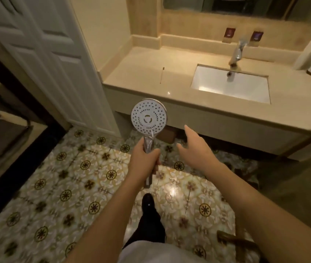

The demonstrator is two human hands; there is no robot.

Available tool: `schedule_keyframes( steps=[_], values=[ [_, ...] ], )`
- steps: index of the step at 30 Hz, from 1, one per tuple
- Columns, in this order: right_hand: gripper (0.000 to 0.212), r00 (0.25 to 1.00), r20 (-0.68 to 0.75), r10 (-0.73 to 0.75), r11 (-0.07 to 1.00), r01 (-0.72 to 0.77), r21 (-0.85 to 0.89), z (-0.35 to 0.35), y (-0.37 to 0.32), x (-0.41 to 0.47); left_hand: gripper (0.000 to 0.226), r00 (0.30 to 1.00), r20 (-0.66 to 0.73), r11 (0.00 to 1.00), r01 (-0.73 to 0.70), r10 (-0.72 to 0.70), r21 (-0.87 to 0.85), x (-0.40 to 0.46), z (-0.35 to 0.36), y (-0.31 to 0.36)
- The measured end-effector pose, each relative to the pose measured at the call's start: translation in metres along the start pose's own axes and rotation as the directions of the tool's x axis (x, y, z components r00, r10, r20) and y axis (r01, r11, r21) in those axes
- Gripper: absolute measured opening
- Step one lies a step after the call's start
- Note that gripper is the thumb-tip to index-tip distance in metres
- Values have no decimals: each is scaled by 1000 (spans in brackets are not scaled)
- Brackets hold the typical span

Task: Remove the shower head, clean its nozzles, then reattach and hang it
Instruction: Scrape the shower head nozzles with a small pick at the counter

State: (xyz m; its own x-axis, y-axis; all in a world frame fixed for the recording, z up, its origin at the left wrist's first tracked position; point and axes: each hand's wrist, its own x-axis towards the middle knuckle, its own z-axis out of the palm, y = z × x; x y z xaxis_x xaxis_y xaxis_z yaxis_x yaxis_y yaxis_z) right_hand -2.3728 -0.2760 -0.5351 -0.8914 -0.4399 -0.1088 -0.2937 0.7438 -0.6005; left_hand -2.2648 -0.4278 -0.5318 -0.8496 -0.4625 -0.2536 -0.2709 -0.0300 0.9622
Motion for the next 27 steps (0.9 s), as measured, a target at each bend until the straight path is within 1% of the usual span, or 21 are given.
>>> schedule_keyframes(
  steps=[2,3,5,7,10,12,15,17,20,23,27],
  values=[
    [76,999,13,34,999,-34,-30,-3,-12,43,12,999,10,999,38,-38,-19,48,-8,11],
    [77,998,26,52,998,-51,-41,-5,-18,62,11,999,15,998,49,-48,-34,72,-12,17],
    [77,997,32,64,996,-62,-65,-8,-28,102,16,998,35,998,45,-44,-35,119,-19,32],
    [76,998,18,67,995,-66,-73,-12,-31,144,22,999,24,999,49,-49,-19,164,-23,44],
    [76,992,65,107,992,-102,-78,-14,-33,196,23,995,16,994,101,-100,-38,216,-29,53],
    [76,987,100,127,990,-119,-79,-11,-33,230,27,986,66,987,154,-151,-45,245,-33,55],
    [74,979,139,149,987,-140,-78,-4,-30,287,32,952,104,951,297,-289,-81,293,-34,54],
    [72,976,159,148,987,-138,-78,3,-25,328,32,929,68,925,369,-363,-96,327,-28,52],
    [66,976,170,137,989,-126,-77,9,-15,397,29,914,-23,912,402,-405,-77,387,-19,53],
    [58,968,198,152,988,-146,-47,15,-3,470,27,912,-35,912,407,-409,-53,449,-11,63],
    [42,944,259,206,978,-204,-36,24,10,550,32,898,-43,899,439,-438,-1,518,-1,83]
  ],
)
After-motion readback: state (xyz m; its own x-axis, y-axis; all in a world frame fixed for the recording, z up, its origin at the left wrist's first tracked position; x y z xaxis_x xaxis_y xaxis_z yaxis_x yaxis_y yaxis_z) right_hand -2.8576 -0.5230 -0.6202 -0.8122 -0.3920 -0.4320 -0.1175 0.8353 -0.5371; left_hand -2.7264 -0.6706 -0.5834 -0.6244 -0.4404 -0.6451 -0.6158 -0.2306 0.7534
